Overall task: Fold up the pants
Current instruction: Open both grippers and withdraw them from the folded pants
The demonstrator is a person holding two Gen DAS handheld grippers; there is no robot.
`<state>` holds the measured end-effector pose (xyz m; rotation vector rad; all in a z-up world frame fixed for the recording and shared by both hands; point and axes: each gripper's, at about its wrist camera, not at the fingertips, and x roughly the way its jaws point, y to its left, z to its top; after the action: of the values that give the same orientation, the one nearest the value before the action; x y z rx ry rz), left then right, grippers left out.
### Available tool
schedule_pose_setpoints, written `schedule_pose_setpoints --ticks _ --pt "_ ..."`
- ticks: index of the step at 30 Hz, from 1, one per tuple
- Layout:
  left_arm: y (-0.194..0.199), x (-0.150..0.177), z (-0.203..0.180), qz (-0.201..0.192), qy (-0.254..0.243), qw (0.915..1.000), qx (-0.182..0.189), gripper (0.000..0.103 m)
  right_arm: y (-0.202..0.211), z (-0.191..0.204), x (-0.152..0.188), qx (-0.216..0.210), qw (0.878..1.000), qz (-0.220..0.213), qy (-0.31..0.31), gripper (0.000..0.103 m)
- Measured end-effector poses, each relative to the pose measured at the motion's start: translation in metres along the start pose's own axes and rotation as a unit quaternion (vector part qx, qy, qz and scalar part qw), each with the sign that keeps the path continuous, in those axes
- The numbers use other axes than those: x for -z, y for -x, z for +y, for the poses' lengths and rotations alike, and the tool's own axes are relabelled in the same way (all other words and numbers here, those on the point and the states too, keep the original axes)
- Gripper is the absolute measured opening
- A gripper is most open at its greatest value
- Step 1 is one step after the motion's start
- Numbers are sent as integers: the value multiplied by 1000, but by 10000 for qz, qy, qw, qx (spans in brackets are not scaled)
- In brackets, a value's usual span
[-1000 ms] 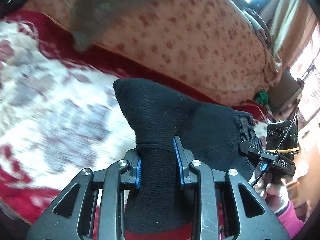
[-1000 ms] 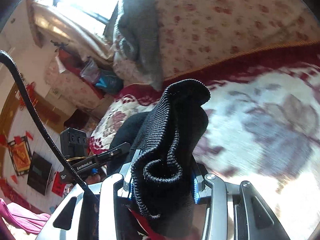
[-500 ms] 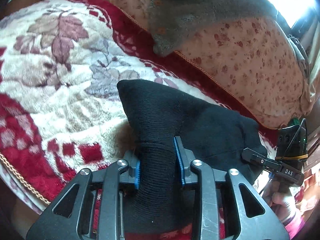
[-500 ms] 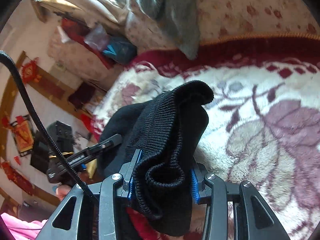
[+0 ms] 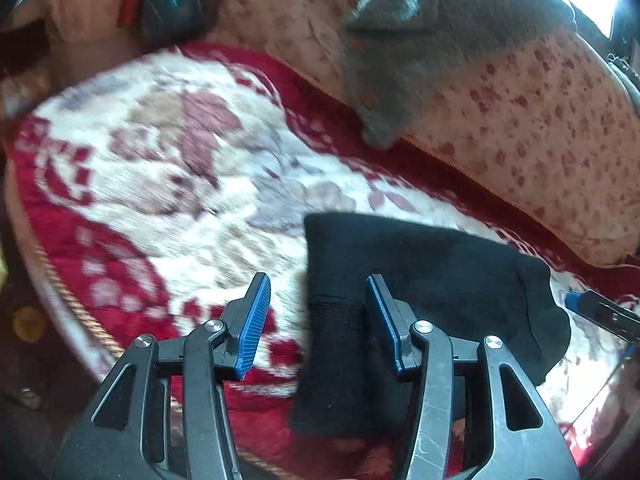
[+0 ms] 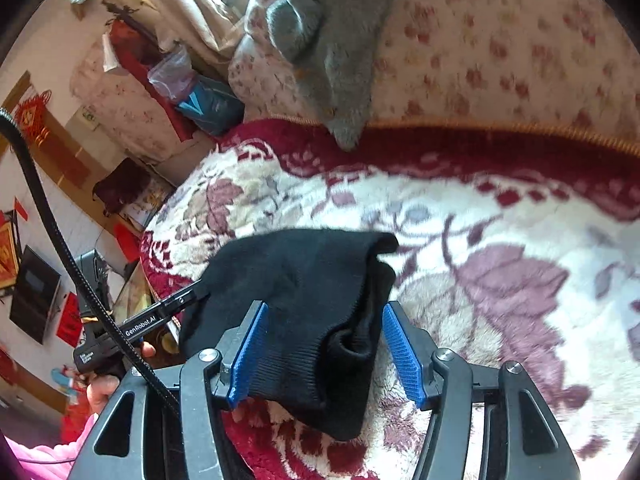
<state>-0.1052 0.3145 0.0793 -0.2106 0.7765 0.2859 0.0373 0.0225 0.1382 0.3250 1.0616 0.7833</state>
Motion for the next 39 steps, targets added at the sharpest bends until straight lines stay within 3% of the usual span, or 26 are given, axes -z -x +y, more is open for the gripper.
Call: schedule_pose_setpoints --ticks 2,6,11,24,31,39 --pt "12 1 -3 -173 -45 9997 -168 49 3 11 -1 -7 10000 -24 78 69" --pt "29 6 -13 -391 -97 9986 -350 49 2 35 5 95 9991 -84 414 70" --pt "43 13 -25 -517 -53 9976 -450 49 -3 46 15 77 9991 -61 402 70" --pt "56 26 -49 -460 -96 9981 -402 49 3 48 29 61 9993 7 372 70" --pt "58 30 -59 -323 -317 9961 -762 49 5 48 32 46 9994 1 341 70" --pt "61 35 -58 -370 -310 9956 -799 49 5 52 34 13 9994 28 356 70"
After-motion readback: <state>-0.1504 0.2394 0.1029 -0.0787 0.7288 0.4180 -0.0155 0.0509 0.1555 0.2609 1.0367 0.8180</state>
